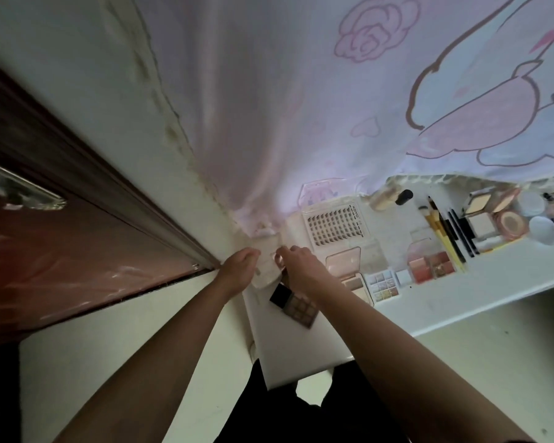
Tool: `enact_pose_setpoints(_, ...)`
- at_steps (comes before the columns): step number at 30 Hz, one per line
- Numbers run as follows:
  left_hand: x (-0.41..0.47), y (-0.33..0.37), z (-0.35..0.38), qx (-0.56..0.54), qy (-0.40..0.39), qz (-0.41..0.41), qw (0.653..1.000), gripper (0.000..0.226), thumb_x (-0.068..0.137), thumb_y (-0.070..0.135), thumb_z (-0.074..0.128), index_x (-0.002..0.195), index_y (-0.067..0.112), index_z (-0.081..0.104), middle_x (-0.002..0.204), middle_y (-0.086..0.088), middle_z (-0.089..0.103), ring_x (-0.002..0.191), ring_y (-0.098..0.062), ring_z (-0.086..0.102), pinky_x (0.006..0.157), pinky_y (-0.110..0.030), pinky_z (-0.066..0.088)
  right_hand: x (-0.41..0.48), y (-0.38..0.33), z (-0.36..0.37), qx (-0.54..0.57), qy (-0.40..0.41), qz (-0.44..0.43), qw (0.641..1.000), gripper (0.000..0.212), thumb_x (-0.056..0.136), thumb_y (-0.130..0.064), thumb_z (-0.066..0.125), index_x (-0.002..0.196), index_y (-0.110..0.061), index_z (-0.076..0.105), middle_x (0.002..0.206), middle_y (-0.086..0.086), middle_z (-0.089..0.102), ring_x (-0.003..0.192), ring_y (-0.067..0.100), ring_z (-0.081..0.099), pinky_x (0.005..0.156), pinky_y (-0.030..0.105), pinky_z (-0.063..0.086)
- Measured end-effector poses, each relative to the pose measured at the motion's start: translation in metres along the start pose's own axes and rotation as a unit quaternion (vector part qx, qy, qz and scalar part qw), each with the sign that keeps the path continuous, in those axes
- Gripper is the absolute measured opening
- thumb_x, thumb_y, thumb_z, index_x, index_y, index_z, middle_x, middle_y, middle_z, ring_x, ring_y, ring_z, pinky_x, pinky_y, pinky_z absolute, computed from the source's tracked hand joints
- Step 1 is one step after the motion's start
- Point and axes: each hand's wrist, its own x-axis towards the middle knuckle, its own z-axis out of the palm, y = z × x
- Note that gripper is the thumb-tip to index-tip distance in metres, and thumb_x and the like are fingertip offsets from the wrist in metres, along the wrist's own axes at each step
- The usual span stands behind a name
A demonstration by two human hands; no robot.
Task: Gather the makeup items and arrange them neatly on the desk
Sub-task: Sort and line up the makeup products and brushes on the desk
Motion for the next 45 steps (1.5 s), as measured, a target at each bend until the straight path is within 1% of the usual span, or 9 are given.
enact_pose_setpoints(5,-0.008,-0.008,0.003,-0.067,-0.015,-0.02,0.997,0.024,0.101,0.029,0.046,0.109,0.019,0.066,0.113,-0.001,0.065,0.108,-0.02,0.058,0.1,-0.04,0.046,-0.008,0.001,0.004,-0.045,0.013,-0.011,0.999,0.036,0.09,-0.004,0.059,0.122,-0.016,0.049,0.108,0.01,0.061,0.102,0.031,0.056,0.07,0.037,0.045)
enact_pose_setpoints(14,-0.009,-0.005,0.004,-0.066,0.009,-0.045,0.997,0.03,0.096,0.033,0.046,0.098,0.011,0.066,0.105,-0.009,0.066,0.105,-0.03,0.06,0.098,-0.049,0.049,-0.033,-0.002,-0.032,-0.214,0.003,-0.023,0.977,0.023,0.095,-0.01,0.056,0.116,-0.013,0.065,0.112,0.006,0.064,0.108,0.027,0.056,0.07,0.034,0.042)
enact_pose_setpoints(19,-0.028,0.014,0.015,-0.078,0.01,-0.053,0.995,0.055,0.097,0.054,0.035,0.104,0.01,0.067,0.097,-0.004,0.066,0.099,-0.027,0.06,0.094,-0.041,0.047,-0.055,0.016,-0.053,-0.058,0.045,0.057,0.996,0.034,0.092,-0.045,0.061,0.115,-0.019,0.062,0.109,0.005,0.062,0.102,0.026,0.058,0.079,0.038,0.05)
enact_pose_setpoints(24,-0.051,0.059,0.026,-0.113,0.092,0.042,0.988,0.054,0.101,0.056,0.027,0.121,0.015,0.056,0.105,-0.003,0.062,0.087,-0.023,0.058,0.072,-0.031,0.046,-0.083,0.03,-0.068,0.131,0.074,0.057,0.987,0.042,0.093,-0.042,0.061,0.127,-0.019,0.057,0.117,0.005,0.053,0.104,0.024,0.056,0.09,0.036,0.047)
enact_pose_setpoints(28,-0.07,0.097,0.037,0.021,0.097,0.16,0.982,0.038,0.102,0.046,0.039,0.089,0.016,0.058,0.082,0.001,0.061,0.075,-0.019,0.056,0.061,-0.026,0.04,-0.106,0.037,-0.074,0.216,0.115,0.013,0.97,0.046,0.088,-0.038,0.07,0.129,-0.021,0.058,0.114,-0.004,0.052,0.101,0.014,0.053,0.09,0.026,0.044)
enact_pose_setpoints(31,-0.085,0.118,0.045,0.004,0.151,0.205,0.967,0.039,0.103,0.038,0.04,0.078,0.011,0.051,0.07,0.001,0.054,0.069,-0.019,0.051,0.062,-0.031,0.04,-0.128,0.04,-0.084,0.395,0.129,0.025,0.909,0.036,0.086,-0.042,0.073,0.115,-0.024,0.062,0.103,-0.004,0.065,0.085,0.01,0.06,0.08,0.028,0.051)
enact_pose_setpoints(35,-0.106,0.145,0.062,-0.067,0.153,0.252,0.953,0.037,0.104,0.035,0.043,0.071,0.018,0.047,0.067,0.001,0.051,0.063,-0.015,0.047,0.062,-0.033,0.04,-0.152,0.046,-0.099,0.623,0.068,0.055,0.778,0.043,0.099,-0.055,0.047,0.111,-0.018,0.064,0.087,0.006,0.072,0.057,0.013,0.053,0.051,0.026,0.042)
enact_pose_setpoints(40,-0.129,0.169,0.092,-0.074,0.206,0.242,0.945,0.042,0.098,0.04,0.054,0.061,0.021,0.046,0.055,0.009,0.047,0.053,-0.005,0.044,0.054,-0.021,0.038,-0.165,0.052,-0.098,0.665,0.128,0.108,0.728,0.048,0.096,-0.057,0.049,0.099,-0.015,0.071,0.069,0.011,0.068,0.044,0.011,0.042,0.044,0.025,0.033)
enact_pose_setpoints(45,-0.136,0.177,0.113,-0.242,0.223,0.116,0.937,0.039,0.097,0.028,0.055,0.06,0.017,0.046,0.06,0.001,0.046,0.058,-0.015,0.04,0.052,-0.027,0.032,-0.171,0.053,-0.101,0.581,0.258,0.106,0.765,0.04,0.097,-0.048,0.055,0.084,-0.016,0.075,0.069,0.007,0.072,0.052,0.018,0.067,0.056,0.027,0.054)
